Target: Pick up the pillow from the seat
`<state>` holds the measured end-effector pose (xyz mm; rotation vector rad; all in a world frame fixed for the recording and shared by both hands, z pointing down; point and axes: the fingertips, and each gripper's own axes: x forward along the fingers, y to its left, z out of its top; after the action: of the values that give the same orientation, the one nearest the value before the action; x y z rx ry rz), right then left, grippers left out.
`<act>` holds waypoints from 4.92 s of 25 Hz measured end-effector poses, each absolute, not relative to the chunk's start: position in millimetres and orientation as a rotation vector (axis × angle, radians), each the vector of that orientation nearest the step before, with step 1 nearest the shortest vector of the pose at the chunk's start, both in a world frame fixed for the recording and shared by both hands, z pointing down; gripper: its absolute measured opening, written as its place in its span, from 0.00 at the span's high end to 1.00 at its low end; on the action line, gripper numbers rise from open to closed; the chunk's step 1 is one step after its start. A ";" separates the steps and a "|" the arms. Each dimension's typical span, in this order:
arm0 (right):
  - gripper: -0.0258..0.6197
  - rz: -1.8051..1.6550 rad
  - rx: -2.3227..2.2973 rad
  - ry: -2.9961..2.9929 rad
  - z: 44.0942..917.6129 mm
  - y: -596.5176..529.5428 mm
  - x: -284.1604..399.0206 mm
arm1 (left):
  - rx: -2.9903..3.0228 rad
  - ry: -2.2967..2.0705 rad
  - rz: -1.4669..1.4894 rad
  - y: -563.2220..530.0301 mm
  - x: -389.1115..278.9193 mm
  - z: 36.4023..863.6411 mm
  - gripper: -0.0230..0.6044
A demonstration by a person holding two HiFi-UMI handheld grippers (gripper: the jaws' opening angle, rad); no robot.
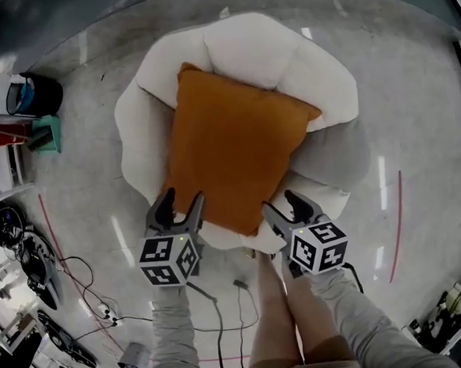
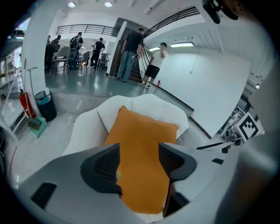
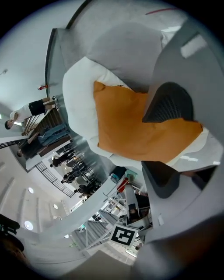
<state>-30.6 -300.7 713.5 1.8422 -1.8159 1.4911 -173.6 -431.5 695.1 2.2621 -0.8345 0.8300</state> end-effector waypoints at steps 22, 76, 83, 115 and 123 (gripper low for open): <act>0.23 1.758 1.848 -1.716 895.1 -303.0 -12.3 | 2.230 -0.356 1.248 -506.5 -156.8 900.9 0.04; 0.48 1.550 1.483 -1.930 706.5 -291.4 -11.4 | 2.151 -0.323 0.905 -410.6 -151.2 700.1 0.41; 0.48 1.462 1.420 -1.955 634.4 -272.4 -6.6 | 2.149 -0.381 0.822 -381.3 -155.9 632.3 0.40; 0.48 1.067 1.282 -2.152 447.3 -198.2 -54.1 | 2.246 -0.592 0.584 -272.0 -222.7 451.1 0.40; 0.48 1.025 1.272 -2.167 443.8 -198.8 -54.3 | 2.258 -0.612 0.564 -269.7 -224.0 448.1 0.40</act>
<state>-54.3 -198.8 443.8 1.2718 -2.1669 1.0248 -224.0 -269.7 448.1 2.2577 -0.6117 0.5644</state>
